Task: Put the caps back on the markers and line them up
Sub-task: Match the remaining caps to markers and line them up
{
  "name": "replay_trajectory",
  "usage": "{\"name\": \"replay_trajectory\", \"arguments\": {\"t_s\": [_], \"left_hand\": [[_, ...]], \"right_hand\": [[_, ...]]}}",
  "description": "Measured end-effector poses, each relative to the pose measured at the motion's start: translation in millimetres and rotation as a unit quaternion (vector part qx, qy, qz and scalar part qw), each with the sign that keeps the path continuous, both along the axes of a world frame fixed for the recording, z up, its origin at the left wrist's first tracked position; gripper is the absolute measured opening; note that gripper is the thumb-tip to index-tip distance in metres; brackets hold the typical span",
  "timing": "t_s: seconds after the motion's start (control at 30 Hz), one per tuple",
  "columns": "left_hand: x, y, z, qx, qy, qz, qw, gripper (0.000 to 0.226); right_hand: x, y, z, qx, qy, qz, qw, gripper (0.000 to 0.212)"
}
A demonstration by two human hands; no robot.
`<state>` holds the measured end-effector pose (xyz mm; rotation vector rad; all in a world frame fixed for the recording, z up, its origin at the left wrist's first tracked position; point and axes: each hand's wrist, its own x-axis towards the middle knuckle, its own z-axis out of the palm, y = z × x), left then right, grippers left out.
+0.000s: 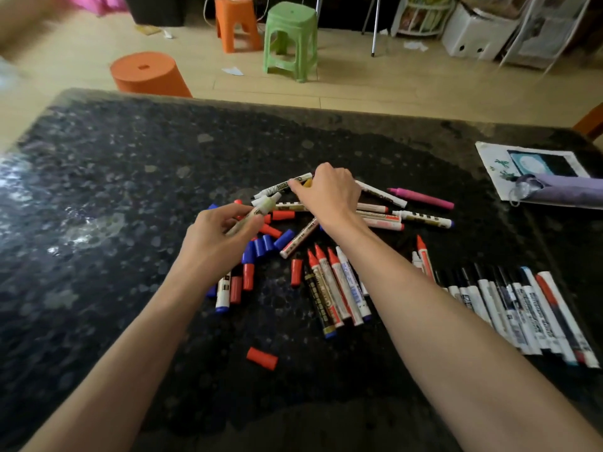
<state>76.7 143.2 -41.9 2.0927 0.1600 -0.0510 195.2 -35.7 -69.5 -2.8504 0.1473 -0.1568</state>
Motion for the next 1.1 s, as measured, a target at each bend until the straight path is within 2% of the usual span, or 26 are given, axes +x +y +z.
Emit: {"name": "replay_trajectory", "arguments": {"t_s": [0.1,0.2,0.3,0.37,0.47,0.53,0.67,0.9,1.1], "left_hand": [[1.0,1.1,-1.4,0.002,-0.001,0.003,1.000,0.015],[1.7,2.0,-5.0,0.012,-0.001,0.004,1.000,0.020],[1.4,1.7,-3.5,0.016,0.006,-0.011,1.000,0.022],[0.8,0.1,-3.1,0.016,0.008,-0.027,0.999,0.023],[-1.1,-6.6,-6.0,0.019,-0.003,-0.058,0.998,0.020],[-3.5,-13.4,-6.3,0.022,0.001,-0.076,0.997,0.018],[-11.0,-30.2,0.5,0.039,-0.013,-0.132,0.990,0.020],[-16.8,-47.2,1.5,0.064,-0.007,-0.180,0.982,0.019],[-17.5,-61.7,4.0,0.062,-0.011,-0.216,0.974,0.019]], "right_hand": [[7.9,11.5,1.6,-0.050,0.038,-0.023,0.998,0.049],[9.1,12.9,4.9,-0.022,0.060,-0.044,0.997,0.049],[-2.5,0.3,15.8,0.054,0.041,-0.047,0.997,0.043],[-20.6,-17.8,25.2,0.134,0.048,-0.019,0.990,0.030],[-58.6,-54.5,37.7,0.260,0.056,0.040,0.963,0.019],[-85.5,-78.8,43.7,0.299,0.064,0.080,0.949,0.020],[-130.2,-112.3,39.9,0.273,0.037,0.132,0.952,0.029],[-156.2,-125.2,25.4,0.290,-0.031,0.151,0.944,0.030],[-158.5,-123.1,28.4,0.294,-0.005,0.164,0.941,0.030]]}}
